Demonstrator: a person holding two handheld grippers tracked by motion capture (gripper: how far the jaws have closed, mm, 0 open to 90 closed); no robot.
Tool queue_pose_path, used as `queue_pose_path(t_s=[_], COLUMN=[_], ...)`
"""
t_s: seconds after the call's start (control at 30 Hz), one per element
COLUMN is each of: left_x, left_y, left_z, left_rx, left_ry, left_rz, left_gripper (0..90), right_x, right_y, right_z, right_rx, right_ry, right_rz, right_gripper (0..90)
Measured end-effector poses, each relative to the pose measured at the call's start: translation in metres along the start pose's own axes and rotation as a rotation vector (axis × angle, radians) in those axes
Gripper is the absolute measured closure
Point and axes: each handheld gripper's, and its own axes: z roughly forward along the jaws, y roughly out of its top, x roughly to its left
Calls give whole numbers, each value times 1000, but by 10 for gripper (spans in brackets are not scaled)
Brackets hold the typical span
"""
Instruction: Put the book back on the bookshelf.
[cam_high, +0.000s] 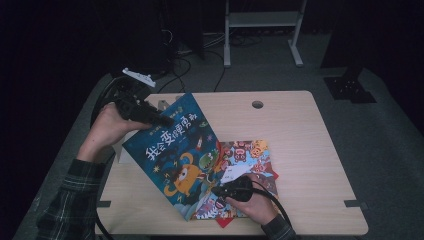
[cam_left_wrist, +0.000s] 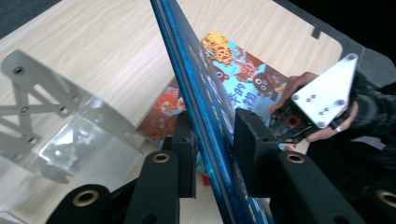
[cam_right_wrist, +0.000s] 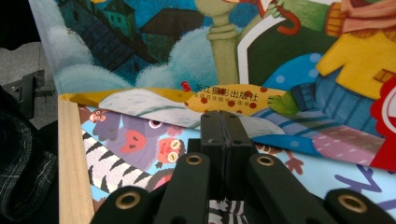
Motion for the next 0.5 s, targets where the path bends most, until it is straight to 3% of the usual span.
queue_pose_path(t_s=[0.23,0.5], left_x=[-7,-16], left_y=[15,33], left_z=[1,-2], left_rx=[30,52], left_ry=[-22,-8], left_rz=[19,63], left_gripper=[739,779], right_x=[-2,-7], right_y=[-2,-7], right_z=[-1,-7], right_rx=[-13,-18], right_ry=[22,-7], right_rz=[16,18], right_gripper=[835,807])
